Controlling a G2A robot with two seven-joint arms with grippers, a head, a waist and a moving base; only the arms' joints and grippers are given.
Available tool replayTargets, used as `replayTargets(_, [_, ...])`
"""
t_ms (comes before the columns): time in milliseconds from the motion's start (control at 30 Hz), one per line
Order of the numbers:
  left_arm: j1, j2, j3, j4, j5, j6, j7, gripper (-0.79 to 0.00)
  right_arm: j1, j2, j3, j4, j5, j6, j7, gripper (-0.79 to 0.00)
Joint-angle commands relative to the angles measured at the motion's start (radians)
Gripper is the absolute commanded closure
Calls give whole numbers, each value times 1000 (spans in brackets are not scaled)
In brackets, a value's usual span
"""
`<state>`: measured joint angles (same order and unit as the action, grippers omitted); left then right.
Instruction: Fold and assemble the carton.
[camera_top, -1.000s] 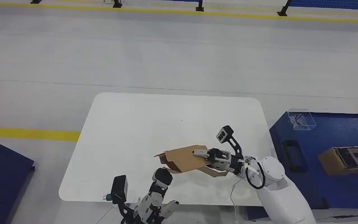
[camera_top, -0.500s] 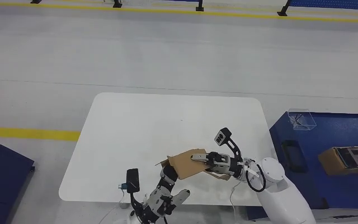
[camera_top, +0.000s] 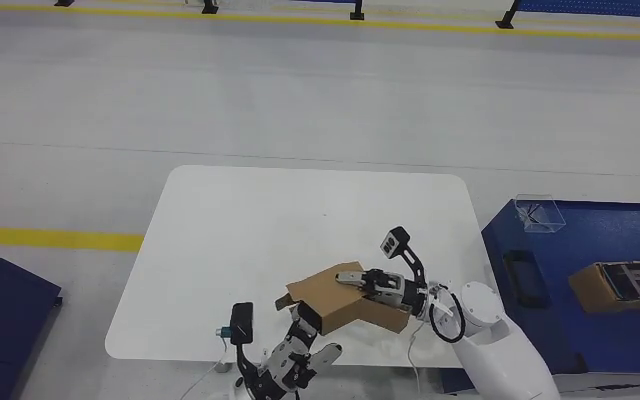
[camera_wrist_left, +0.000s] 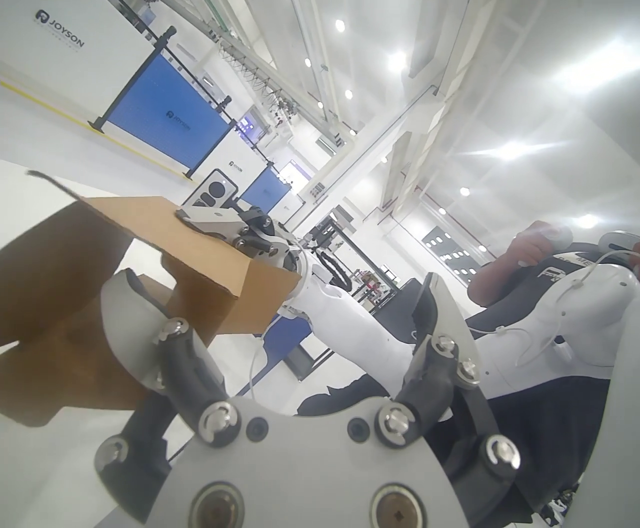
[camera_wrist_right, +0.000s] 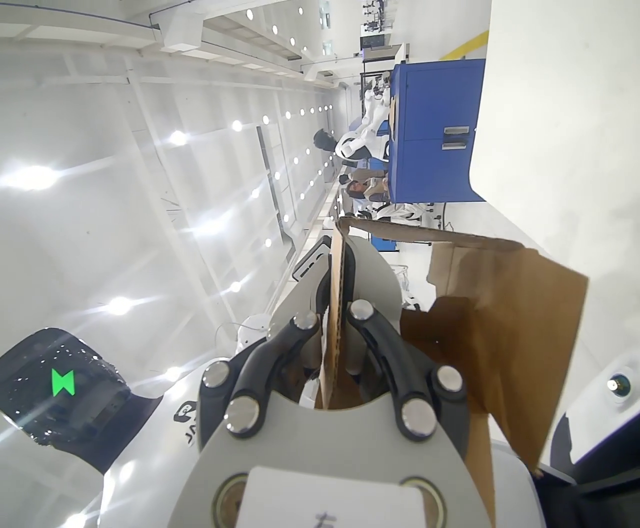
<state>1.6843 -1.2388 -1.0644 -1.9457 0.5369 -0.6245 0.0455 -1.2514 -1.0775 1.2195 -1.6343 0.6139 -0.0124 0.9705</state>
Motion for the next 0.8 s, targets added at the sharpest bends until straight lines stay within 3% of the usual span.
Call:
replayTargets(0, [-2, 2, -6, 1, -25, -2, -20, -785, -2, -1, -8, -2, -8, -2, 0, 0])
replayTargets(300, [-16, 4, -25, 4, -57, 7, -19, -785, 19, -4, 1, 32, 78, 48, 13, 0])
replayTargets(533, [36, 9, -101, -41, -73, -75, 110, -785, 87, -13, 2, 140, 286, 244, 74, 0])
replayTargets(700, [36, 10, -102, -39, -71, -72, 104, -785, 144, -22, -15, 220, 400, 358, 136, 0])
replayTargets(767, [21, 10, -130, -33, -30, -13, 99, -785, 160, -25, -22, 244, 434, 389, 155, 0])
